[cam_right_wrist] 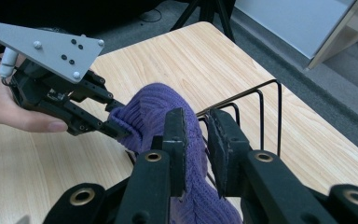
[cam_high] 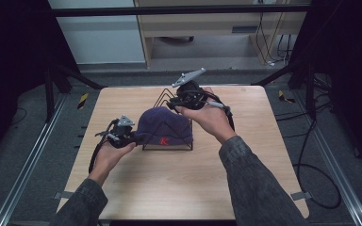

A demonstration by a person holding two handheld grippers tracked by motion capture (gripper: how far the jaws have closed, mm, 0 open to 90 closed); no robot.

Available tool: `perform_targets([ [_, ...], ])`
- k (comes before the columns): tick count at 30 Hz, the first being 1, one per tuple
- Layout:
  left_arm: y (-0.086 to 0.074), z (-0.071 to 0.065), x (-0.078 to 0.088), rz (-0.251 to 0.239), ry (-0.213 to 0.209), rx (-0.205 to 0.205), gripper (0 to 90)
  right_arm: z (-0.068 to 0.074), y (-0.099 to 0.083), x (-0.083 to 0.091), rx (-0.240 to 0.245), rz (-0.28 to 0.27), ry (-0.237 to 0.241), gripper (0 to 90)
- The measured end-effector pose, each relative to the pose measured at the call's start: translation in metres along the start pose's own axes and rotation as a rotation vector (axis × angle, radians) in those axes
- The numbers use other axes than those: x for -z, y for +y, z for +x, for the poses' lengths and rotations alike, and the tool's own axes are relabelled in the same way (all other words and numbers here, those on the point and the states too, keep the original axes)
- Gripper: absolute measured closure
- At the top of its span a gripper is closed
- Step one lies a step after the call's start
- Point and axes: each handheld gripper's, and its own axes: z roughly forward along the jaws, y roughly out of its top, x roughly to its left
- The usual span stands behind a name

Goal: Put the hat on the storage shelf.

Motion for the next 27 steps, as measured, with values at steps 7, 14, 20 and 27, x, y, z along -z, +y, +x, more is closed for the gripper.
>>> perform_targets([
  [7, -0.002, 0.000, -0.004, 0.007, -0.027, 0.008, 64.3, -0.005, -0.003, 0.002, -0.011, 0.005, 0.000, 75.7],
  [14, -0.003, 0.002, 0.000, 0.004, -0.006, 0.013, 59.5, -0.007, -0.004, 0.012, -0.020, -0.013, -0.010, 72.1],
  [20, -0.005, 0.000, 0.005, -0.039, 0.012, 0.041, 52.7, -0.005, -0.014, 0.014, -0.027, -0.011, -0.024, 65.1],
  [27, -0.015, 0.006, 0.020, -0.071, 0.076, 0.094, 43.3, -0.004, -0.013, 0.020, -0.021, -0.022, -0.042, 55.7],
])
